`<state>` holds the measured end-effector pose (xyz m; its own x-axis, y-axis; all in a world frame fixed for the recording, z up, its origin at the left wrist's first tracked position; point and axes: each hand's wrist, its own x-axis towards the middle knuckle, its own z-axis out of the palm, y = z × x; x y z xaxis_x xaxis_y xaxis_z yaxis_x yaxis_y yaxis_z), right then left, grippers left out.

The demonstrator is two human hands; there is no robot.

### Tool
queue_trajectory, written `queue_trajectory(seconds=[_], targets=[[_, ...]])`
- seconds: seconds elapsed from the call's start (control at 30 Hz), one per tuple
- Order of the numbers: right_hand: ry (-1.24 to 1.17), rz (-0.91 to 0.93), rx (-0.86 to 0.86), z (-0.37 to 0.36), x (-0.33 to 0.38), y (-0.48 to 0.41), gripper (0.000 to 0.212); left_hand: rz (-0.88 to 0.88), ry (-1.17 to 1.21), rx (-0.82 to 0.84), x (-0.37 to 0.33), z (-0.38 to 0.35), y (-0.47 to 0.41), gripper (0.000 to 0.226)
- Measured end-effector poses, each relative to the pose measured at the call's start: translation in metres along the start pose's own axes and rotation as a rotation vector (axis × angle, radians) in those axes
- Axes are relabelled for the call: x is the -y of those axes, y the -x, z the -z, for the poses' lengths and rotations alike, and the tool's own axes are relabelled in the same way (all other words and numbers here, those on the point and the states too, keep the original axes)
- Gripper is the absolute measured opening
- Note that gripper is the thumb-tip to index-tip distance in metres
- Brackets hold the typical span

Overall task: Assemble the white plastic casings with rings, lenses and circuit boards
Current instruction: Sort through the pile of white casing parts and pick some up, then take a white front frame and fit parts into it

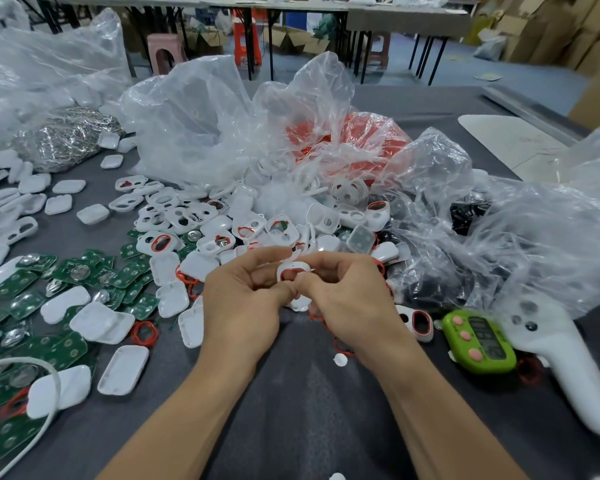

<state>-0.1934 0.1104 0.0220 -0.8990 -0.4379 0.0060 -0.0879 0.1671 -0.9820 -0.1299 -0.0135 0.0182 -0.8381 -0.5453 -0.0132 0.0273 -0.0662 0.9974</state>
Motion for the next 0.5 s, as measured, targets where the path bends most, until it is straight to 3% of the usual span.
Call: queue_trajectory(seconds=[0.23, 0.37, 0.5], targets=[[-0.002, -0.057, 0.065, 0.005, 0.003, 0.000, 0.022, 0.087, 0.022, 0.028, -0.002, 0.003, 0.000, 0.037], [-0.286, -0.173, 0.096, 0.007, 0.010, 0.000, 0.017, 0.249, 0.238, 0.206, -0.012, 0.016, -0.010, 0.025], [-0.440, -0.238, 0.137, 0.010, 0.017, 0.002, 0.019, 0.258, 0.321, 0.267, -0.015, 0.019, -0.014, 0.025]])
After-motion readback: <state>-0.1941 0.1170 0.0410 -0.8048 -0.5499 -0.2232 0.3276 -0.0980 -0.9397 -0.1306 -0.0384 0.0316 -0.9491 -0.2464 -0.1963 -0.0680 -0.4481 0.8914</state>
